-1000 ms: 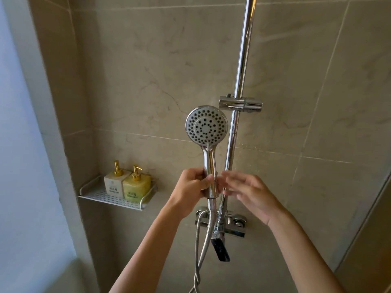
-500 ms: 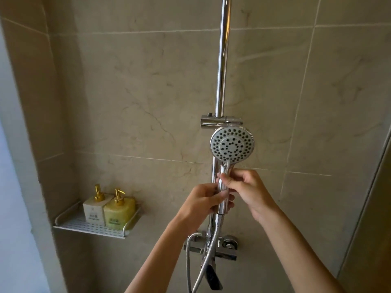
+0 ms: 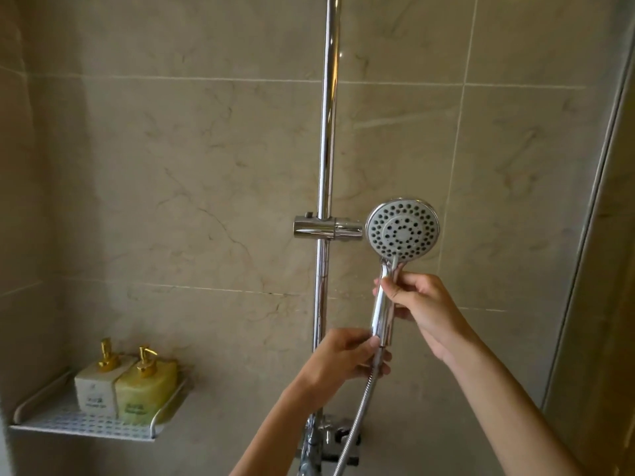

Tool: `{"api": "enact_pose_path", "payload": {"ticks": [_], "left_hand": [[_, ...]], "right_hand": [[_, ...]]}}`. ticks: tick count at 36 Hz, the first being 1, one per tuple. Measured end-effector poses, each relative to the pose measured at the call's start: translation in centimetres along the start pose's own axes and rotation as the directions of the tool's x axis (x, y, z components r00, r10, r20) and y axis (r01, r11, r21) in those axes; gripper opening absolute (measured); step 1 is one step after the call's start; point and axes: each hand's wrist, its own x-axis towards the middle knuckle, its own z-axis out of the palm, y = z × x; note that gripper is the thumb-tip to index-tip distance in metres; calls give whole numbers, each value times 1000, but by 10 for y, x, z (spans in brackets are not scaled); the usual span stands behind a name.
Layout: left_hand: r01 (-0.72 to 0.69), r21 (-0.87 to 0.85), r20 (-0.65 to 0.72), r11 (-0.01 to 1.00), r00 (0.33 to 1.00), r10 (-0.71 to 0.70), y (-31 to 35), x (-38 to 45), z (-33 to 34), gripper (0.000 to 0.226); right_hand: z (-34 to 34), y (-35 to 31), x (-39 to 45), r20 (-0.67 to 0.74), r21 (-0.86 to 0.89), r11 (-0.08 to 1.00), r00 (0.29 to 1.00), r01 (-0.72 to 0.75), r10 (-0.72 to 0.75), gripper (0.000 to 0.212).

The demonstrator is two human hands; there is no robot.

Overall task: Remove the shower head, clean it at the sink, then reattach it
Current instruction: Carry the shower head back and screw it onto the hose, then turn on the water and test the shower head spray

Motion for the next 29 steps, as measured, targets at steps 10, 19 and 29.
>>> {"api": "enact_pose_path", "payload": {"ticks": [10, 19, 29], "left_hand": [[-2, -21, 0, 1000, 1000, 2, 5, 12, 17, 25], [233, -518, 354, 823, 934, -41, -25, 15, 23, 25], [323, -564, 570, 760, 818, 75, -58, 3, 39, 30]], "right_hand": [[-20, -4, 2, -19, -11, 1000, 999, 29, -29, 19], [-25, 6, -20, 228, 515, 854, 972, -71, -56, 39], [-26, 21, -39, 396, 602, 744, 917, -291, 37, 63]]}}
